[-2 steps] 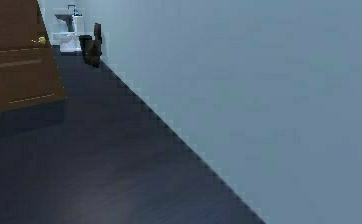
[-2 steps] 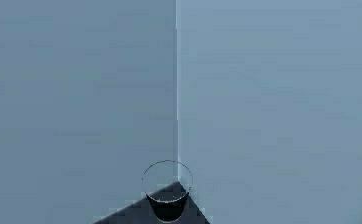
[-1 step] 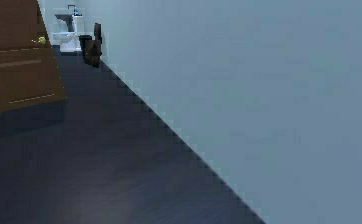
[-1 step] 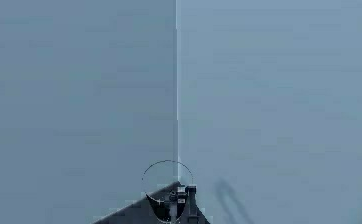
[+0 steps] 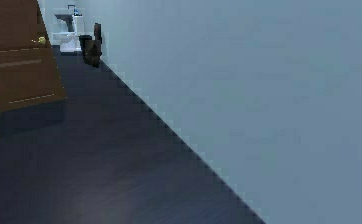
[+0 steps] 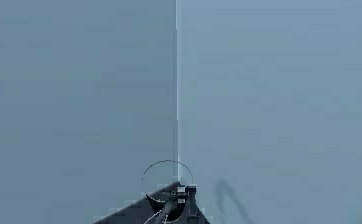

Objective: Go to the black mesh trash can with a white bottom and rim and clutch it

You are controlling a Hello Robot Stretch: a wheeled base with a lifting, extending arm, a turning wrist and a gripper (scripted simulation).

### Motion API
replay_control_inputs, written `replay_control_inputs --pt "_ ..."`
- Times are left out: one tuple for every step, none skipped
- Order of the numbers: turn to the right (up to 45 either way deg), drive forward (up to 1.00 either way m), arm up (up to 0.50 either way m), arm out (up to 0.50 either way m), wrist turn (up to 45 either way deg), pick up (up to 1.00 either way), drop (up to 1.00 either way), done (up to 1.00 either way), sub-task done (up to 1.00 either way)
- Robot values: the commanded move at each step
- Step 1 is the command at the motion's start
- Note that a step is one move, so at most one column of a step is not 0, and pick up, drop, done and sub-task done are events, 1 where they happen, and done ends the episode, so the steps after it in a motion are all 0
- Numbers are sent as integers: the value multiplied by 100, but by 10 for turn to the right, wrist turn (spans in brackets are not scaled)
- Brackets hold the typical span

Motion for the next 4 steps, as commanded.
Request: replay_control_inputs --pt "0 0 0 0 450 0 0 0 0" --pt "0 0 0 0 450 0 0 0 0" --pt "0 0 0 0 270 0 0 0 0" --pt "0 0 -30 0 0 0 0 0 0"
